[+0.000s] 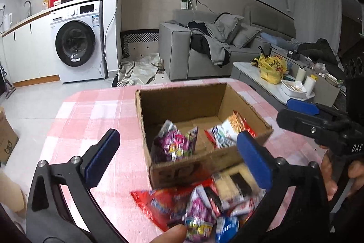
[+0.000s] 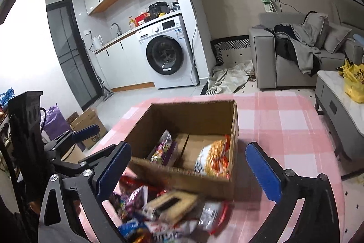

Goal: Organize snacks
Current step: 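Open both grippers to drop the bags into the box, then move left gripper to blue snack pack while right gripper reaches white-red noodle bag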

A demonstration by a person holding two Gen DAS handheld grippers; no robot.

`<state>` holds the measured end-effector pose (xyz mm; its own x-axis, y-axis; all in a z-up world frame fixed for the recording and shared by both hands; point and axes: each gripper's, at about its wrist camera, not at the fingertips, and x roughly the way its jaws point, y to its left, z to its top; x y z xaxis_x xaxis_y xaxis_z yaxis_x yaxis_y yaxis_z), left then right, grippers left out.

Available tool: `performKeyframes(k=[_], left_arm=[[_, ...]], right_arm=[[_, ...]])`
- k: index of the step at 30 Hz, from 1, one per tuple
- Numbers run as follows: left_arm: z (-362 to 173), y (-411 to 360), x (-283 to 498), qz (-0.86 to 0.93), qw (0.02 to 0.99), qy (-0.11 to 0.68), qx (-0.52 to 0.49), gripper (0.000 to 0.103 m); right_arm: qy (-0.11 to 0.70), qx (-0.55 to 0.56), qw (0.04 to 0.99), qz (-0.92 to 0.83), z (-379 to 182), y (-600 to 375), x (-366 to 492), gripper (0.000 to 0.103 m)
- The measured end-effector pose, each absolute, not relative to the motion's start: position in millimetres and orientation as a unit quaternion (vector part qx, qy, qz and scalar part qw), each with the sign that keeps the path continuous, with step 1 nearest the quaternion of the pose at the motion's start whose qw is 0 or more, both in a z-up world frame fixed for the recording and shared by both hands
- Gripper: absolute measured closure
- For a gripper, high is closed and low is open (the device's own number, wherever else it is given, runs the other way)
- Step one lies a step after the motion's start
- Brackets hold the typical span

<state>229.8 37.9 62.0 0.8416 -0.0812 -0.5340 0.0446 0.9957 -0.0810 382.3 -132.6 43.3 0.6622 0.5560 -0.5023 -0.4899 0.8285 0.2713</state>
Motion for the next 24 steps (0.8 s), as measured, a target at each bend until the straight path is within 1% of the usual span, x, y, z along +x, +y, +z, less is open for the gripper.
performKeyframes(k=[7, 15, 24], left_arm=[[63.6, 42.2, 179.5, -0.028, 0.959, 0.281, -0.038, 0.000], [47.8, 43.5, 135.4, -0.022, 0.956, 0.291, -0.036, 0.000], [24.4, 44.6, 120.8, -0.027, 0.950, 0.308, -0.046, 0.000]], right_arm=[[0.296, 0.027, 0.911, 0.286, 39.0, -138.1, 343.8, 0.000], [0.295, -0.001, 0.914, 0.279, 30.3, -134.5, 312.4, 0.000], [0.328, -0.009, 0.908, 0.260, -5.9, -136.3, 298.5, 0.000]])
